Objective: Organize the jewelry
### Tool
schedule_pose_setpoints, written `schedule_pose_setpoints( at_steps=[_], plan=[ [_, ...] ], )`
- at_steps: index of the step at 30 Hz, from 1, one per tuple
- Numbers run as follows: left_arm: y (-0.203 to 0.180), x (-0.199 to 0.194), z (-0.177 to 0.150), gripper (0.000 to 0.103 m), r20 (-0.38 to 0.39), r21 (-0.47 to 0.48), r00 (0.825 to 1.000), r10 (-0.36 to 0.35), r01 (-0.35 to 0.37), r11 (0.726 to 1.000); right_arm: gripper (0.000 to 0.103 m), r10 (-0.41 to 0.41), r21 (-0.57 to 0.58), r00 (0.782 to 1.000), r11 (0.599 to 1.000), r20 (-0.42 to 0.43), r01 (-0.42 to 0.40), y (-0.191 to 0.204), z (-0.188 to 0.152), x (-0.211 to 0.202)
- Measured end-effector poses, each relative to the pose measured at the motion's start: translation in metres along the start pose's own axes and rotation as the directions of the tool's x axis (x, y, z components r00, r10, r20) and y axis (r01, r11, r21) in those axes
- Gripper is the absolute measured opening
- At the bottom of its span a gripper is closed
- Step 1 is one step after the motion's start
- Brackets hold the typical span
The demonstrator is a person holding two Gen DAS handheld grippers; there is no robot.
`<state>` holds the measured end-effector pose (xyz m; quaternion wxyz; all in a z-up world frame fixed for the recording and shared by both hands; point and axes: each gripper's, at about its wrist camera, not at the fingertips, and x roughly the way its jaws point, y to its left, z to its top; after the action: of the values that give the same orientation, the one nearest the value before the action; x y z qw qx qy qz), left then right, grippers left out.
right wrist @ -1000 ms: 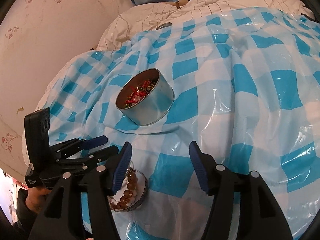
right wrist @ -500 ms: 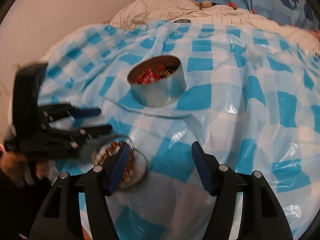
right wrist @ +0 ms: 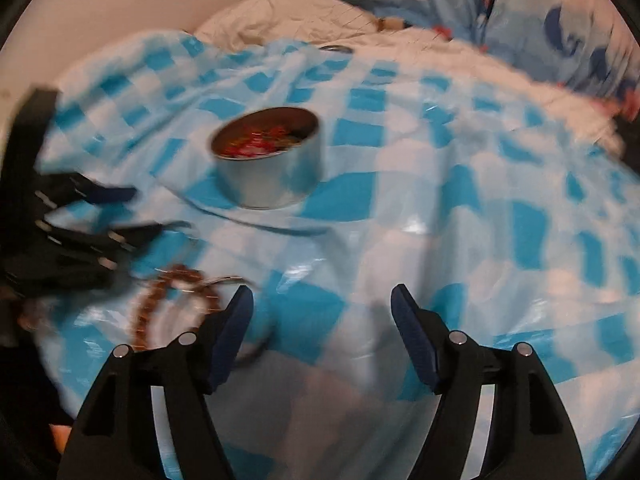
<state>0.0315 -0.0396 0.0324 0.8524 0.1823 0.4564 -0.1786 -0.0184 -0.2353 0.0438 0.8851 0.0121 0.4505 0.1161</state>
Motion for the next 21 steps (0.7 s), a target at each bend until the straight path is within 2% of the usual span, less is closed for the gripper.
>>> schedule_pose_setpoints(
  at_steps=[2, 3, 5, 7, 10, 12, 14, 16, 21],
  plan=[
    [-0.003, 0.003, -0.001, 0.053, -0.003, 0.007, 1.0, -0.021, 0.021, 1.0, 0.064, 0.057, 0.006, 0.998, 0.998, -0.02, -0.057, 0.003, -0.001, 0.003],
    [-0.005, 0.004, -0.001, 0.053, -0.003, 0.009, 1.0, -0.031, 0.031, 0.999, 0.063, 0.066, -0.009, 0.997, 0.998, -0.031, -0.066, 0.007, -0.001, 0.005],
    [-0.007, 0.005, 0.0, 0.05, 0.0, 0.008, 0.999, -0.048, 0.048, 0.999, 0.053, 0.067, -0.016, 0.997, 0.998, -0.034, -0.067, 0.012, 0.001, 0.008],
    [-0.007, 0.005, -0.001, 0.038, 0.003, 0.002, 0.998, -0.065, 0.065, 0.998, 0.05, 0.076, -0.004, 0.997, 0.997, -0.03, -0.076, 0.013, -0.001, 0.008],
    [-0.01, 0.007, -0.001, 0.027, 0.003, 0.007, 0.997, -0.077, 0.077, 0.997, 0.041, 0.067, -0.01, 0.996, 0.998, -0.052, -0.068, 0.015, -0.003, 0.013],
    [-0.012, 0.008, -0.001, 0.014, -0.002, 0.016, 0.997, -0.073, 0.073, 0.997, 0.03, 0.055, -0.042, 0.997, 0.997, -0.057, -0.057, 0.02, -0.005, 0.016],
    [-0.012, 0.007, -0.001, 0.003, -0.002, 0.013, 0.997, -0.079, 0.079, 0.997, 0.011, 0.044, -0.075, 0.998, 0.996, -0.049, -0.048, 0.025, -0.006, 0.016],
    [-0.009, 0.003, 0.0, 0.003, 0.011, -0.002, 0.996, -0.094, 0.094, 0.996, 0.003, 0.033, -0.066, 0.999, 0.997, -0.023, -0.035, 0.023, -0.005, 0.012],
    [0.007, -0.011, 0.005, 0.002, 0.068, -0.066, 0.991, -0.112, 0.117, 0.991, 0.002, 0.041, 0.005, 0.996, 0.999, 0.079, -0.041, 0.009, 0.003, -0.005]
  ],
)
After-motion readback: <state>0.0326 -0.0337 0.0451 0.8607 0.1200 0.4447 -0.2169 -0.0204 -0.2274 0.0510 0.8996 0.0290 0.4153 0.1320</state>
